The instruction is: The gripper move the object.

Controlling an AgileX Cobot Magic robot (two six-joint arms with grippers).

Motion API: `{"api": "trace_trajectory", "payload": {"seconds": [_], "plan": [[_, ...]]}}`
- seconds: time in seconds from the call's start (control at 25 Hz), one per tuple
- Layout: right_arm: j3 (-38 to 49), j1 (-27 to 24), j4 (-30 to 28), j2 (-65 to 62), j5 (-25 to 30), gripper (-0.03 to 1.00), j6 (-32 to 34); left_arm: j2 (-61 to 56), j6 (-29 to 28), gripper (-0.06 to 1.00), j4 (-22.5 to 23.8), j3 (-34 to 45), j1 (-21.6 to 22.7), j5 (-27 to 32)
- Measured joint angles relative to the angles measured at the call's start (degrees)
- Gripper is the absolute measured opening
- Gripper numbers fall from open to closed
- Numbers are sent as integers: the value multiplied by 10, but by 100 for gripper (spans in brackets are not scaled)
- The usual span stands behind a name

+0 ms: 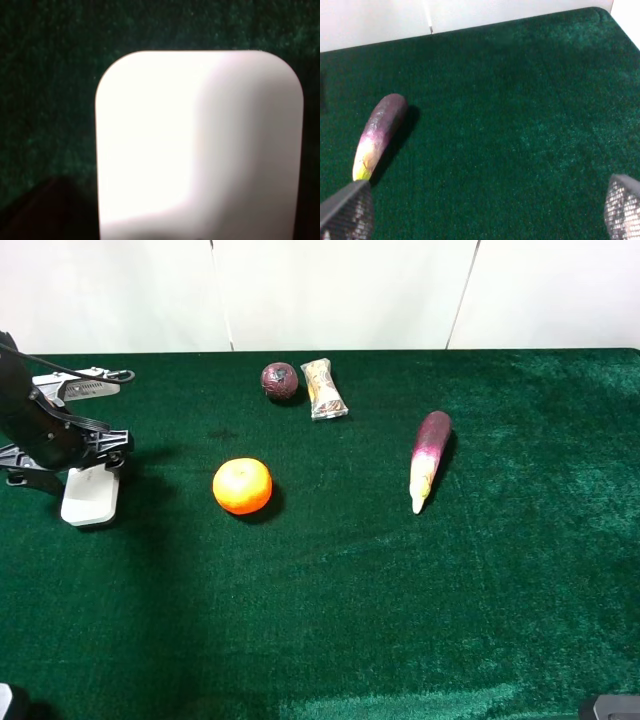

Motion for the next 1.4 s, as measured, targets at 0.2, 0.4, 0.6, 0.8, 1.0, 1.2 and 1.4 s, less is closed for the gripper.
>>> {"api": "trace_trajectory", "payload": {"seconds": [0.2,0.4,0.6,0.8,1.0,1.2,1.4], "plan": [[0,0,0,0,0,69,0,0,-1,62,-4,0,-1,1],[0,0,0,0,0,69,0,0,-2,62,-4,0,-1,1],[0,0,0,0,0,69,0,0,-3,62,-4,0,-1,1],[0,0,0,0,0,69,0,0,-3,62,-5,0,-1,1],[0,0,0,0,0,69,0,0,-3,62,-22,-5,-1,5],[0,0,0,0,0,69,0,-1,-3,62,-32,-24,-1,33],[0,0,0,0,0,69,0,-32,-3,62,-34,-36,-1,61]]}}
